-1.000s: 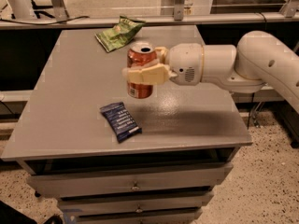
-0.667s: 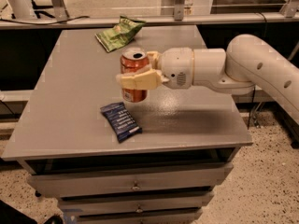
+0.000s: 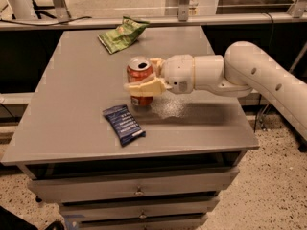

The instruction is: Move coke can near rxbar blueberry

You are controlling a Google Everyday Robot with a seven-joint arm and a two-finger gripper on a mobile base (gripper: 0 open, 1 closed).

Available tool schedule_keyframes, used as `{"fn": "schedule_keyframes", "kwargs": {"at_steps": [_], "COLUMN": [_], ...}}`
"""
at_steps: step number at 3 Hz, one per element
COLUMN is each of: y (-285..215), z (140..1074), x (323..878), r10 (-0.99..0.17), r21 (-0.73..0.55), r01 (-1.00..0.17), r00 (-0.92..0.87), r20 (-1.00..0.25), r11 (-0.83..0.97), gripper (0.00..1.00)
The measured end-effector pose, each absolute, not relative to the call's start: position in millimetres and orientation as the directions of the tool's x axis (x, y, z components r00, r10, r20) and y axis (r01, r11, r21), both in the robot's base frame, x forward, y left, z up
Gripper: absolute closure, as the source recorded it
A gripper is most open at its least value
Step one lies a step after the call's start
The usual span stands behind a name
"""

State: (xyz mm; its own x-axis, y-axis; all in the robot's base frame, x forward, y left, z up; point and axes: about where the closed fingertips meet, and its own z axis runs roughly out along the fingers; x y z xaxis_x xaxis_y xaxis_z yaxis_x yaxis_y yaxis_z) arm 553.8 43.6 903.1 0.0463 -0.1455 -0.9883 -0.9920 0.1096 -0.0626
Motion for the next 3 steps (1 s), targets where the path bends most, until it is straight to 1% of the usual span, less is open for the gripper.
{"fn": "schedule_keyframes", "kwargs": {"at_steps": [1,2,3], "y": [43.6,46.4,46.7], "z": [899.0,895.5,893.8], "x": [551.4,545.7,540.3], "r10": [-0.138,-0.131,-0.124], "r21": [-0.057,-0.039,-0.026], "r01": [-0.993,-0.996,-0.998], "r00": [0.043,0.029,0.018], "r20": [-0.989,-0.991,-0.992], "r11": [0.100,0.079,0.062], "gripper": [1.00,0.82,0.58]}}
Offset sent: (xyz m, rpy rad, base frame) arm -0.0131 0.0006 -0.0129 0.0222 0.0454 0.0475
